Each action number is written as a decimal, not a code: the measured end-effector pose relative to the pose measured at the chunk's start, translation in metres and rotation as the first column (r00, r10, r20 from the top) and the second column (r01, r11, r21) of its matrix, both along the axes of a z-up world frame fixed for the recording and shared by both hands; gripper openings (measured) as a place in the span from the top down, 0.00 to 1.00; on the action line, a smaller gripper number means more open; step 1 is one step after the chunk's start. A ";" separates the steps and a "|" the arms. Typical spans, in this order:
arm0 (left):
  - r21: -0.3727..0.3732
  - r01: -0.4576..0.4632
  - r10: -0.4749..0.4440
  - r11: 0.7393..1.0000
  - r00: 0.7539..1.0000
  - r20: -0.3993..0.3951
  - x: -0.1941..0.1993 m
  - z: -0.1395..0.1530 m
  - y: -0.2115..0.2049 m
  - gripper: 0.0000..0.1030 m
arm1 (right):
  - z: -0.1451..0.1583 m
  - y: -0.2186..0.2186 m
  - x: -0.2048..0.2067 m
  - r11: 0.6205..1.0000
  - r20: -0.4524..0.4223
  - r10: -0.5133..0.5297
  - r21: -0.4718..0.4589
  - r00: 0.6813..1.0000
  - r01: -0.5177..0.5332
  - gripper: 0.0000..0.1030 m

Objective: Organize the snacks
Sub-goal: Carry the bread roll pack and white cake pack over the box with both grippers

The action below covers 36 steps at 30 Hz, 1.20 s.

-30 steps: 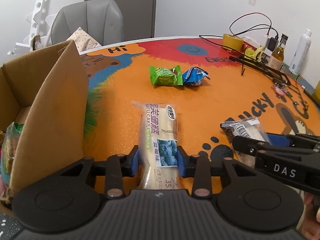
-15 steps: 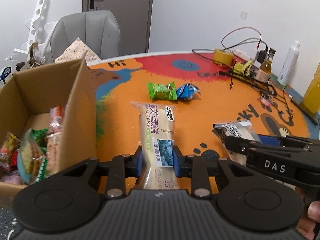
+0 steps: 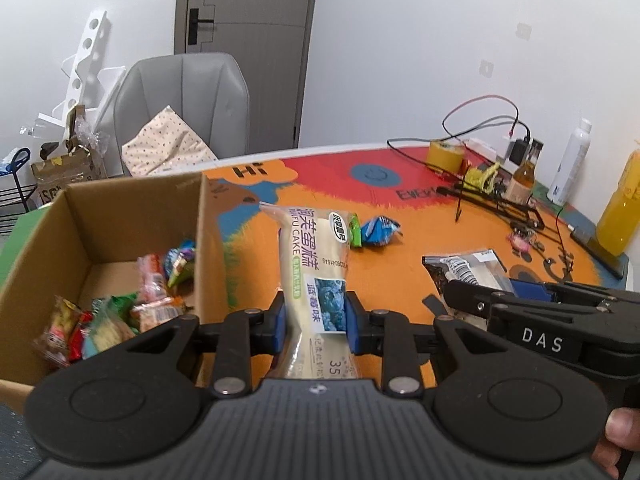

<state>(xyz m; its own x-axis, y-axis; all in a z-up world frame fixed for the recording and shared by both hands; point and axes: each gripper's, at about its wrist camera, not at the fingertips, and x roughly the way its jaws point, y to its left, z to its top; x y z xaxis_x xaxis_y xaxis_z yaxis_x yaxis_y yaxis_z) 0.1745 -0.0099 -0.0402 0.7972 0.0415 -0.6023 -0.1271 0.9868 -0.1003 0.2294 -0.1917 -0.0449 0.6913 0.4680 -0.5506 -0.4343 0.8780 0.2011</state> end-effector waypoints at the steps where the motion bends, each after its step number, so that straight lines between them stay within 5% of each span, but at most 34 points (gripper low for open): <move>1: 0.001 -0.003 0.003 1.000 1.000 0.006 -0.002 0.002 0.001 0.73 | 0.002 0.002 0.000 1.000 0.003 0.003 0.002 1.000 -0.004 0.58; 18: -0.001 -0.116 0.115 0.993 0.990 0.084 -0.027 0.033 0.056 0.73 | 0.022 0.053 -0.007 0.994 0.051 0.098 0.034 0.994 -0.099 0.58; 36: -0.017 -0.232 0.232 0.973 0.969 0.079 -0.028 0.028 0.134 0.73 | 0.028 0.102 -0.002 0.988 0.062 0.149 0.020 0.987 -0.150 0.58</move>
